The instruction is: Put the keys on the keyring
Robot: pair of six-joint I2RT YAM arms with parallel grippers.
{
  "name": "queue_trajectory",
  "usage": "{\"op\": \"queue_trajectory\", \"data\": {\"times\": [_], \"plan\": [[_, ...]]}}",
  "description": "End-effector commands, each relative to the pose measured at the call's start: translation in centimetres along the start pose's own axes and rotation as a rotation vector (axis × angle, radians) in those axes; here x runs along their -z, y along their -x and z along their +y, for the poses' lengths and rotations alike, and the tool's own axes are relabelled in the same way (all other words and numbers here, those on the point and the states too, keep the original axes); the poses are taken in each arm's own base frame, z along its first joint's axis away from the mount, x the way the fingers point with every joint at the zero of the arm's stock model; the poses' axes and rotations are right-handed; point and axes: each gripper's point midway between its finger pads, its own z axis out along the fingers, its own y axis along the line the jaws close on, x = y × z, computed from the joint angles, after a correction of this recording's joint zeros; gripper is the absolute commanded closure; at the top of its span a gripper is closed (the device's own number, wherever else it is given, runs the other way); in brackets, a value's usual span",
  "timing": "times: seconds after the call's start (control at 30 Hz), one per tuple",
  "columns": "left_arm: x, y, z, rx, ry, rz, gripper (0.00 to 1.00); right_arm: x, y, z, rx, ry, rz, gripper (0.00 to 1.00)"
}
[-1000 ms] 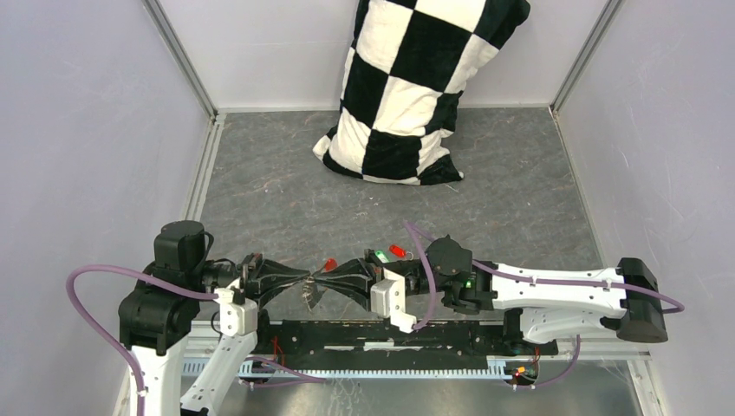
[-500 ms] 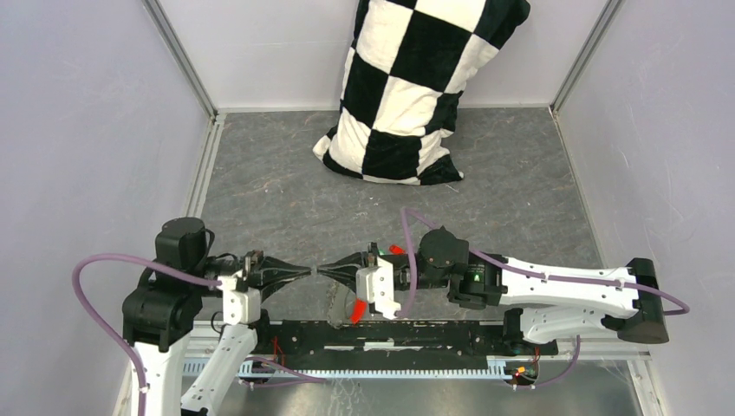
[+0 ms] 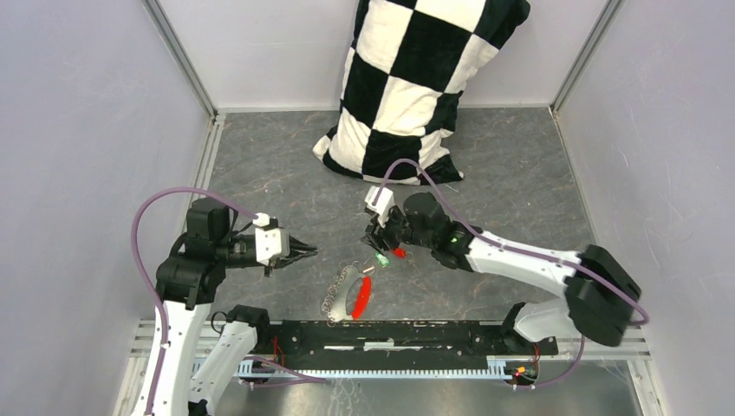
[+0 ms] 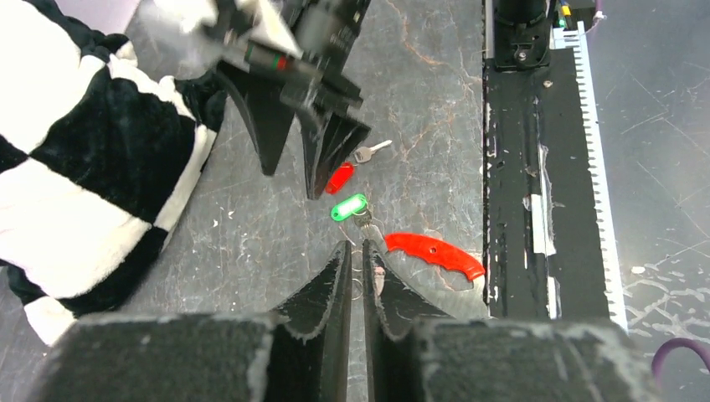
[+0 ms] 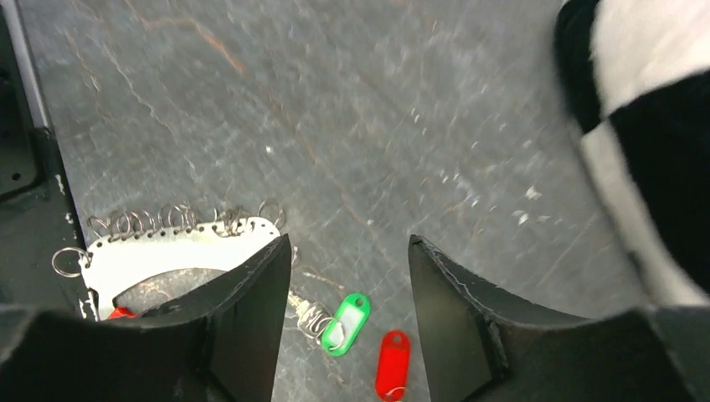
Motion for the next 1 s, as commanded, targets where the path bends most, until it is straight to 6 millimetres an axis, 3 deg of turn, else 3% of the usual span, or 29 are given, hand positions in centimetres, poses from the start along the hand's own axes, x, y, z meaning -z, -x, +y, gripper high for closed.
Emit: {"op": "queue_trajectory", "data": {"times": [0.0,0.17,0.27,0.7,0.97], "plan": [[0.5,0.8,-0.3,-0.052,0.01,-0.001,0.82,-2.9,-0.6,2.0,-0.167,0.148,0.051,0.39],[0.8,0.7,-1.3,-0.079,-0.006,0.007,0.78,-6.2,-3.9,1.6,-0.245,0.26,0.223,0.39],[0.9,0.8,-1.7,-0.091,-0.007,0.009,0.78,-7.0,-5.5,1.3,-0.253,0.281,0.278,0.41],[1.1,0.8,-2.2,-0.119,-0.018,0.012,0.77,-7.4,-11.2,2.8,-0.293,0.365,0.441,0.43],[1.2,1.0,-2.2,-0.129,-0.016,0.01,0.76,-7.4,-12.2,3.4,-0.311,0.391,0.451,0.46]]}}
